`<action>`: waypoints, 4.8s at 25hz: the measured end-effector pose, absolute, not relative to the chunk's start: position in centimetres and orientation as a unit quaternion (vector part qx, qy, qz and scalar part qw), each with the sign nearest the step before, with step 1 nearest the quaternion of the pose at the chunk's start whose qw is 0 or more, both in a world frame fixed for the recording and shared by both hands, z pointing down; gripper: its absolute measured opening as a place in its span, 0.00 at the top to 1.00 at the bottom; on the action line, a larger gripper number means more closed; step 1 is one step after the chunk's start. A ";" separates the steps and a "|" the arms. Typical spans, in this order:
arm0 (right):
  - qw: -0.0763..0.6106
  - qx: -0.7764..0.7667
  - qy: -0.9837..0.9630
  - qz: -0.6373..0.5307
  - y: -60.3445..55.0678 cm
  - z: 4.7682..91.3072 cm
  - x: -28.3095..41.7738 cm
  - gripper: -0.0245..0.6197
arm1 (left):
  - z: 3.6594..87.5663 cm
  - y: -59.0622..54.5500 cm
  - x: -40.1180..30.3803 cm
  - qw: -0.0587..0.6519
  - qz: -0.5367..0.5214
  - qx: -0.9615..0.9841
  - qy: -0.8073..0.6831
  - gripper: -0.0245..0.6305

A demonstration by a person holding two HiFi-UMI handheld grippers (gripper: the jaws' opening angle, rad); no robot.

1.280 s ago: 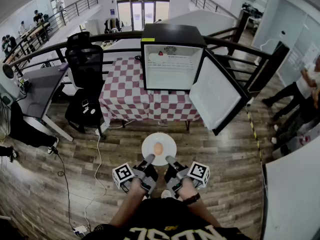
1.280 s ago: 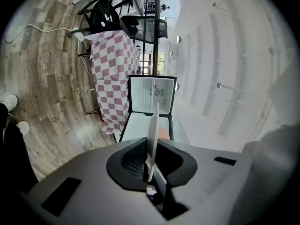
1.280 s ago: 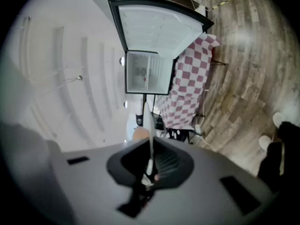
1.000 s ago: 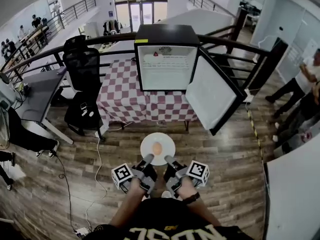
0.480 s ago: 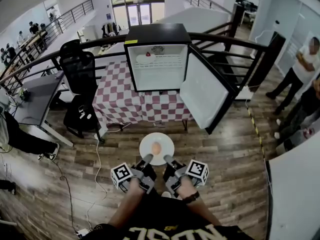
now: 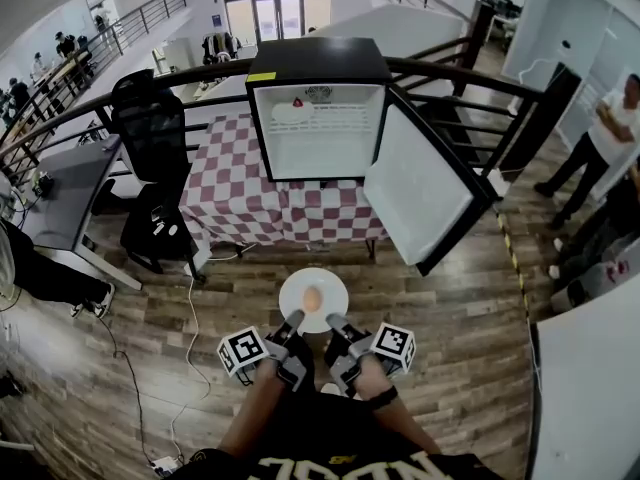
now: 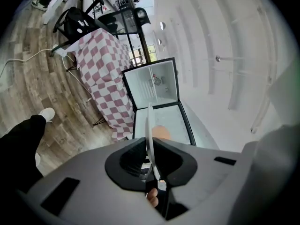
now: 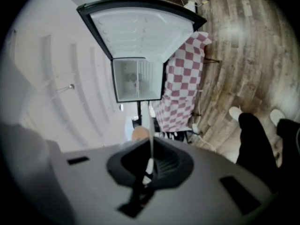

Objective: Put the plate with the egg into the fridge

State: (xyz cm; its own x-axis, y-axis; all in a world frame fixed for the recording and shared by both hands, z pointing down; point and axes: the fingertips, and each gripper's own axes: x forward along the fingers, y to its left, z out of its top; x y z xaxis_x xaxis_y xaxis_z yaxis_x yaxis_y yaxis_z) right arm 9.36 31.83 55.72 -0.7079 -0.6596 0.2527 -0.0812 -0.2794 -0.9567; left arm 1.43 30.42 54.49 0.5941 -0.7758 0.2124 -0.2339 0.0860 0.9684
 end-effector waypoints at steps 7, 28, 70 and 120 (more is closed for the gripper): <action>0.204 -0.348 0.568 -0.717 23.7 55.8 8.1 0.92 | 54.8 22.2 -0.9 0.638 -0.224 0.628 -0.385 0.89; 0.215 -0.382 0.566 -0.698 2.5 55.4 -0.8 0.92 | 54.4 1.4 -10.0 0.656 -0.221 0.618 -0.372 0.91; 0.125 -0.433 0.631 -0.632 -18.8 69.9 2.9 0.91 | 70.0 -18.0 -6.0 0.673 -0.193 0.559 -0.445 0.91; -0.173 -0.495 0.728 -0.441 -24.8 74.6 1.8 0.58 | 74.7 -24.8 -5.7 0.608 -0.056 0.622 -0.491 0.84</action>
